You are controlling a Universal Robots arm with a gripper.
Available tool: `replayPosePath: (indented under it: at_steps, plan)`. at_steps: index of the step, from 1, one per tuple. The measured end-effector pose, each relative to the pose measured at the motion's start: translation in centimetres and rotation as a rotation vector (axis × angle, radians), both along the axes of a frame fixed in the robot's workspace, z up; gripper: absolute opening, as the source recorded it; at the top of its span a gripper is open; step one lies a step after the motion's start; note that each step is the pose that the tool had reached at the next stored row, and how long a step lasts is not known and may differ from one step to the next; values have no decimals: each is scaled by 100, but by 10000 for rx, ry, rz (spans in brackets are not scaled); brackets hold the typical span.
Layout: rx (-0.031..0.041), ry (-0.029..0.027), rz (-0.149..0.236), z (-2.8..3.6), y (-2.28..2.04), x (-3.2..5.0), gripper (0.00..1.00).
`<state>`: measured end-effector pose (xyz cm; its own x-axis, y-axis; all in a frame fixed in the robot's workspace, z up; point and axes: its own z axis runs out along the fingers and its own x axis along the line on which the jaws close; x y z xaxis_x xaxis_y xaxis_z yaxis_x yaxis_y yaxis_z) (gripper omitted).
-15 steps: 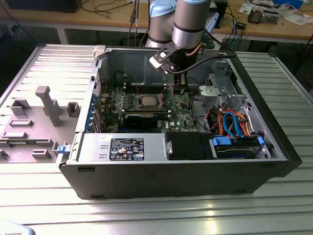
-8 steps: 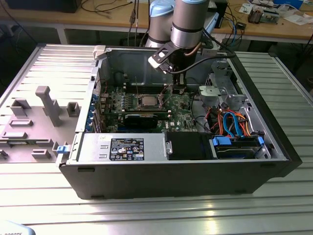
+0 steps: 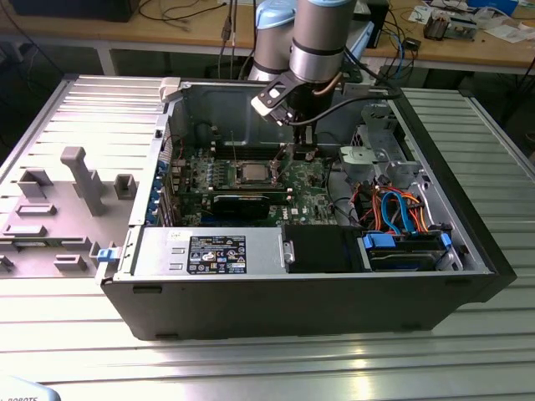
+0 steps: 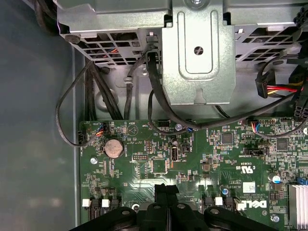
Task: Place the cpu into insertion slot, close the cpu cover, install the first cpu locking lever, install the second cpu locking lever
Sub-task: 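Close the cpu cover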
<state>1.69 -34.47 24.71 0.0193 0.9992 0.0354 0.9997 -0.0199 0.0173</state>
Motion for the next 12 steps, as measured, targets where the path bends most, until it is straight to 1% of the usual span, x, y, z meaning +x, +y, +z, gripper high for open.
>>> replayPosePath:
  at_steps: [12]
  plan:
    - [0, 0, 5, 0, 0, -15, 11]
